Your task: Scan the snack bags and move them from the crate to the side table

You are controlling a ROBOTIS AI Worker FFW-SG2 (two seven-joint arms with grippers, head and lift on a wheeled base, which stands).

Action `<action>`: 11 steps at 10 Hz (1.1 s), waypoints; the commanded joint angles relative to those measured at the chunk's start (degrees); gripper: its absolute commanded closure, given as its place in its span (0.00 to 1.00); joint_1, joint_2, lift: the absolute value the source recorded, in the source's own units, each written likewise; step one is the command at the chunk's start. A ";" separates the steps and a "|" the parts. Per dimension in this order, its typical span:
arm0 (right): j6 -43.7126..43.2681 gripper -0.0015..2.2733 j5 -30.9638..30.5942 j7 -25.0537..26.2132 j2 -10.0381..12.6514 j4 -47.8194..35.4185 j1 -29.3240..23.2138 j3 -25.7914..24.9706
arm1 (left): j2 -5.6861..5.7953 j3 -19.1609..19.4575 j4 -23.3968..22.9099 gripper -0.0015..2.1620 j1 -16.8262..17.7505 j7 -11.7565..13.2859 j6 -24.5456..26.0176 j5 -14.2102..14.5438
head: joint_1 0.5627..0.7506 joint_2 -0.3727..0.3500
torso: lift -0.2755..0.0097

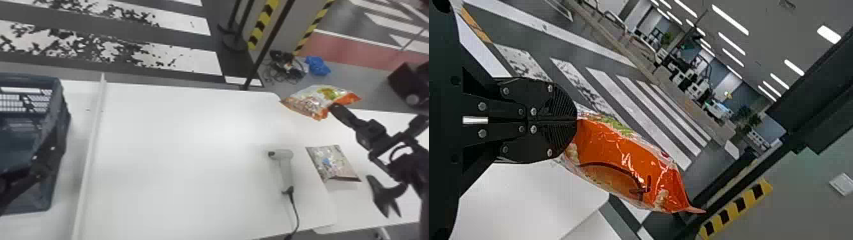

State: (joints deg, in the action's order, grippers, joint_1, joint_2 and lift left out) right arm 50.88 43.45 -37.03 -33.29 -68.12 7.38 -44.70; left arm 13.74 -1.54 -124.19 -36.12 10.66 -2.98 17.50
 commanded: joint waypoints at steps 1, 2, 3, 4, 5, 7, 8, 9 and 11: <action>-4.34 0.98 -3.11 3.19 0.33 2.11 1.24 -0.12 | -0.12 0.05 0.17 0.03 0.00 -0.03 -0.05 -0.01 | 0.70 0.03 | 0.66; -8.03 0.98 -4.08 6.62 0.42 4.22 1.32 -0.12 | -0.12 0.05 0.09 0.03 0.09 -0.03 -0.05 -0.01 | 0.70 0.03 | 0.66; -11.37 0.98 -5.13 10.22 0.42 7.73 2.55 -0.12 | -0.03 0.13 -0.18 0.03 0.09 0.06 -0.05 0.08 | 0.70 0.03 | 0.66; -11.54 0.98 -5.40 14.97 0.50 10.02 3.34 -0.30 | 0.23 0.22 -0.44 0.03 0.00 0.06 -0.05 0.08 | 0.70 0.03 | 0.66; -13.65 0.98 -4.87 19.19 1.21 12.13 3.96 -0.91 | 0.23 0.40 -0.97 0.03 -0.35 0.06 -0.05 0.08 | 0.70 0.03 | 0.66; -19.98 0.98 -5.40 26.57 1.56 17.67 6.25 -0.91 | 0.41 0.75 -1.94 0.03 -0.88 0.06 0.13 -0.01 | 0.70 0.03 | 0.66; -23.15 0.93 -6.10 30.17 1.38 20.39 7.74 0.49 | 0.50 0.92 -2.38 0.03 -1.06 0.06 0.13 -0.01 | 0.70 0.03 | 0.66; -28.07 0.47 -6.19 31.84 1.56 21.01 7.74 3.39 | 0.50 0.92 -2.64 0.03 -1.06 0.06 0.48 -0.01 | 0.70 0.03 | 0.66; -26.66 0.00 -5.84 31.23 1.29 20.04 6.68 5.68 | 0.23 0.48 -2.90 0.03 -1.06 -0.11 0.83 -0.27 | 0.70 0.03 | 0.66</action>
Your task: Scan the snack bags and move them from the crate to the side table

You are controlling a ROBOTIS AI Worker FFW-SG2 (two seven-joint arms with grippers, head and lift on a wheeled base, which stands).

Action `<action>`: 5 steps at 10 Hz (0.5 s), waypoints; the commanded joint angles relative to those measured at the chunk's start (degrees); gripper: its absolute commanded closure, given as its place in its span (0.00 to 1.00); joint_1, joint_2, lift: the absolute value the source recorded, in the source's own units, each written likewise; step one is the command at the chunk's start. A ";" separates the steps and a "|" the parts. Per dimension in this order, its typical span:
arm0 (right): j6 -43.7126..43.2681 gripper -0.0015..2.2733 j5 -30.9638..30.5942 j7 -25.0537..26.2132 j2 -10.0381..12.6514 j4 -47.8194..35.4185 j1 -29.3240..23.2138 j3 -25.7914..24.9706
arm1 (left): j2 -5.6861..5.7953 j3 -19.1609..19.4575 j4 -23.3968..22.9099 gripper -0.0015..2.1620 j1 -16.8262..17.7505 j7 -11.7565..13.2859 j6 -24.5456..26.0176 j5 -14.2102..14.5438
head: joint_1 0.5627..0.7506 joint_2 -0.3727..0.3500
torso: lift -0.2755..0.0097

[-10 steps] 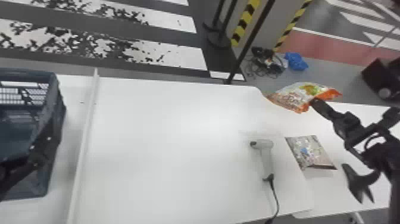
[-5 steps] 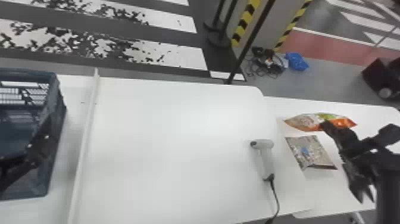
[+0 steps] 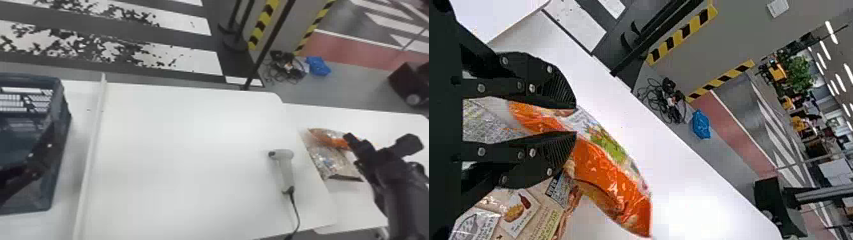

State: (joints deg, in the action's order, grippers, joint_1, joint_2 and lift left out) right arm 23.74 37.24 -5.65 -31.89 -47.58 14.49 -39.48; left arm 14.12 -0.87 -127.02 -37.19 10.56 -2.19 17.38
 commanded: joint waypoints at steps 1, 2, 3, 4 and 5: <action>6.63 0.01 0.55 2.31 0.51 -6.03 -3.06 0.72 | -0.32 -0.27 -0.16 0.03 0.10 -0.28 0.22 -0.41 | 0.70 0.03 | 0.66; 10.32 0.02 1.35 4.25 2.71 -15.44 -8.42 0.28 | -0.32 -0.45 -0.33 0.03 0.19 -0.37 0.22 -0.41 | 0.70 0.03 | 0.66; 13.13 0.02 3.72 4.42 5.08 -24.84 -14.22 0.01 | -0.41 -0.62 -0.33 0.03 0.36 -0.54 0.04 -0.41 | 0.70 0.03 | 0.66; 15.24 0.02 6.18 1.96 8.42 -37.58 -22.40 0.10 | -0.41 -1.15 -0.42 0.03 0.71 -1.16 0.22 -0.41 | 0.70 0.03 | 0.66; 15.77 0.02 6.09 -1.73 12.29 -47.69 -28.29 1.24 | -0.41 -2.03 -0.51 0.03 1.24 -2.04 0.74 -0.85 | 0.70 0.03 | 0.66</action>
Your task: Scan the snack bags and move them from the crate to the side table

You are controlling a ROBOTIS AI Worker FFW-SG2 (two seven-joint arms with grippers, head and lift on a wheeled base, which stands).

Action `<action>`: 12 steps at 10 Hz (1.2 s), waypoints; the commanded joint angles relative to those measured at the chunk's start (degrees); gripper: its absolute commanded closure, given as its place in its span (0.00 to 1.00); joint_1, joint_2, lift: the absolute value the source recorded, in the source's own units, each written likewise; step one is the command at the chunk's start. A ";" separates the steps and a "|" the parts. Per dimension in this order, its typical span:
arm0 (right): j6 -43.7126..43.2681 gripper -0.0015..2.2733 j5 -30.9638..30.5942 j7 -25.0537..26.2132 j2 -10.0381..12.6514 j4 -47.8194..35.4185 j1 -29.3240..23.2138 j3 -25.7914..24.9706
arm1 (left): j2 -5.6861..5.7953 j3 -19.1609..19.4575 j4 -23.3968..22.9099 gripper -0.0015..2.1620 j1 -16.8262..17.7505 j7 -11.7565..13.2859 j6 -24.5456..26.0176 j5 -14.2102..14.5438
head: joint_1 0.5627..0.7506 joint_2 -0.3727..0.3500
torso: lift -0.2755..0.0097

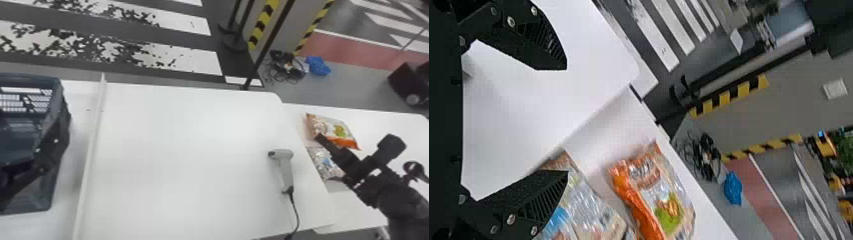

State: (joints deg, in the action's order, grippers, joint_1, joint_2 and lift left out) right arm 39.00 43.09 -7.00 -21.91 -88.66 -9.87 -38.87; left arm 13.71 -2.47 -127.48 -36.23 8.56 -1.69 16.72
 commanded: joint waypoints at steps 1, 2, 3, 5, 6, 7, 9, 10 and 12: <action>-0.54 0.02 -0.99 -4.42 6.09 -13.91 -8.32 2.31 | -0.08 -1.31 -0.22 0.03 0.54 -1.45 0.60 -0.90 | 0.70 0.03 | 0.66; -4.76 0.03 -2.31 -6.53 9.96 -20.76 -12.89 6.09 | -0.35 -1.84 -0.14 0.03 0.63 -1.53 0.95 -1.17 | 0.70 0.03 | 0.66; -7.92 0.02 -5.04 -7.59 12.33 -25.16 -15.09 10.75 | -1.22 -2.01 -0.31 0.03 0.28 -1.62 1.66 -1.43 | 0.70 0.03 | 0.66; -15.30 0.02 -22.53 -6.09 15.05 -33.25 -18.69 26.04 | -1.93 -2.63 -0.75 0.03 -0.78 -2.41 2.36 -3.89 | 0.70 0.10 | 0.66; -17.41 0.02 -27.01 -3.98 16.46 -35.09 -20.10 31.58 | -2.19 -2.98 -1.02 0.03 -1.83 -3.38 2.36 -4.16 | 0.70 0.21 | 0.66; -19.52 0.02 -30.88 -2.22 18.48 -36.06 -21.24 36.24 | -2.98 -3.07 -1.37 0.03 -3.06 -6.28 2.89 -6.26 | 0.70 0.26 | 0.66; -24.45 0.02 -37.47 2.17 19.45 -39.05 -24.49 43.09 | -3.25 -1.75 -6.20 0.03 -6.05 -8.04 12.73 -7.50 | 0.70 0.44 | 0.66; -28.31 0.02 -37.20 2.70 19.36 -41.24 -27.83 44.06 | -3.25 -1.93 -8.22 0.03 -7.98 -9.71 13.08 -9.96 | 0.70 0.51 | 0.66; -29.37 0.02 -37.03 4.81 18.66 -44.93 -31.35 44.24 | -3.16 -1.57 -12.00 0.03 -10.80 -9.71 15.54 -9.69 | 0.70 0.55 | 0.66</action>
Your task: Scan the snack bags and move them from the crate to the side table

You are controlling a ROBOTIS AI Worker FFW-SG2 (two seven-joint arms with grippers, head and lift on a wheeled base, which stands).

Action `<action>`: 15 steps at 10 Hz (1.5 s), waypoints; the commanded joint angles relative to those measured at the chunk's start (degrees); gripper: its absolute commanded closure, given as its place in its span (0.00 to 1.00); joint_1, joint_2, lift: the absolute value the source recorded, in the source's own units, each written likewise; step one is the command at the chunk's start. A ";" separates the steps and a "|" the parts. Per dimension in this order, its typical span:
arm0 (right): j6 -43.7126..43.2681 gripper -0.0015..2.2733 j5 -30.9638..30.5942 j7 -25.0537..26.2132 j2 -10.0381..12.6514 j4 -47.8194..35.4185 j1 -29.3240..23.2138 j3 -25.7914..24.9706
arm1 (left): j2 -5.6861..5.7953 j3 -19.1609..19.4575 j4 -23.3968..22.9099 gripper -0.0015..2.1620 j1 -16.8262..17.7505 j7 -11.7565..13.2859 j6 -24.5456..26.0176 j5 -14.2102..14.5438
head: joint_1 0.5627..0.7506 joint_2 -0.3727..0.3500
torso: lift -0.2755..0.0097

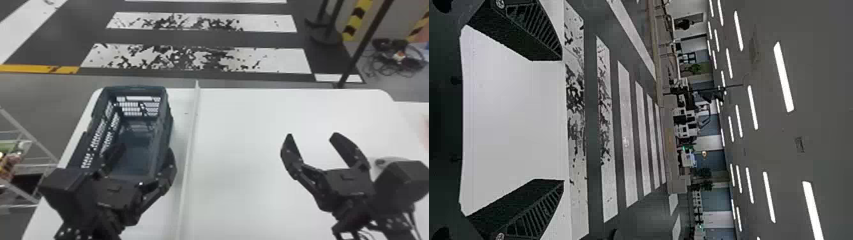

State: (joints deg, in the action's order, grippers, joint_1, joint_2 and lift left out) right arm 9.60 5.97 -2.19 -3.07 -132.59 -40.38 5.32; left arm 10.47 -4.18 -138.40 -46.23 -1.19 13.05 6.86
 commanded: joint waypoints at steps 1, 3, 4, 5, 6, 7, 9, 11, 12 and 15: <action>0.21 0.02 0.36 0.43 -0.44 -1.88 -2.34 -0.40 | 0.17 0.84 -2.49 0.03 -1.67 0.49 3.78 1.41 | 0.70 0.55 | 0.66; -3.31 0.02 4.49 0.43 -2.38 -2.76 -6.91 -4.53 | 0.34 2.69 -4.42 0.03 -4.66 2.69 5.19 4.92 | 0.70 0.53 | 0.66; -5.95 0.02 6.95 0.26 -2.73 -2.49 -9.10 -7.70 | 0.61 2.78 -4.33 0.03 -5.72 2.69 4.84 4.83 | 0.70 0.50 | 0.66; -7.00 0.02 8.71 0.17 -3.43 -2.41 -10.68 -10.25 | 0.69 2.86 -4.60 0.03 -6.68 2.69 4.84 4.83 | 0.70 0.44 | 0.66; -7.18 0.02 11.25 -0.10 -4.84 -2.32 -12.00 -12.44 | 0.61 2.42 -4.86 0.03 -7.39 2.69 4.66 4.75 | 0.70 0.38 | 0.66; -7.00 0.02 11.69 -0.18 -5.98 -1.61 -12.35 -12.97 | 0.61 1.28 -4.86 0.03 -7.47 2.25 4.66 3.78 | 0.70 0.33 | 0.66; -7.18 0.03 11.43 -0.36 -6.42 -0.56 -12.62 -11.48 | 0.43 -0.04 -4.86 0.03 -7.83 1.72 4.31 2.46 | 0.70 0.28 | 0.66; -7.18 0.03 11.34 -0.36 -6.42 -0.47 -12.53 -11.12 | 0.52 -0.04 -4.95 0.03 -7.74 1.63 4.31 2.29 | 0.70 0.29 | 0.66; -7.18 0.03 11.34 -0.36 -6.42 -0.47 -12.53 -11.12 | 0.52 -0.04 -4.95 0.03 -7.74 1.72 4.31 2.29 | 0.70 0.29 | 0.66; -7.35 0.03 11.34 -0.36 -6.42 -0.56 -12.44 -11.12 | 0.61 0.05 -5.21 0.03 -7.74 1.72 4.31 2.29 | 0.70 0.29 | 0.66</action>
State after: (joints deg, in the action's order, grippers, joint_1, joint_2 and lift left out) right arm 2.37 17.31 -2.54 -9.49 -133.14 -52.82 -5.80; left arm 11.07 -4.18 -143.61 -53.96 0.53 17.34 9.14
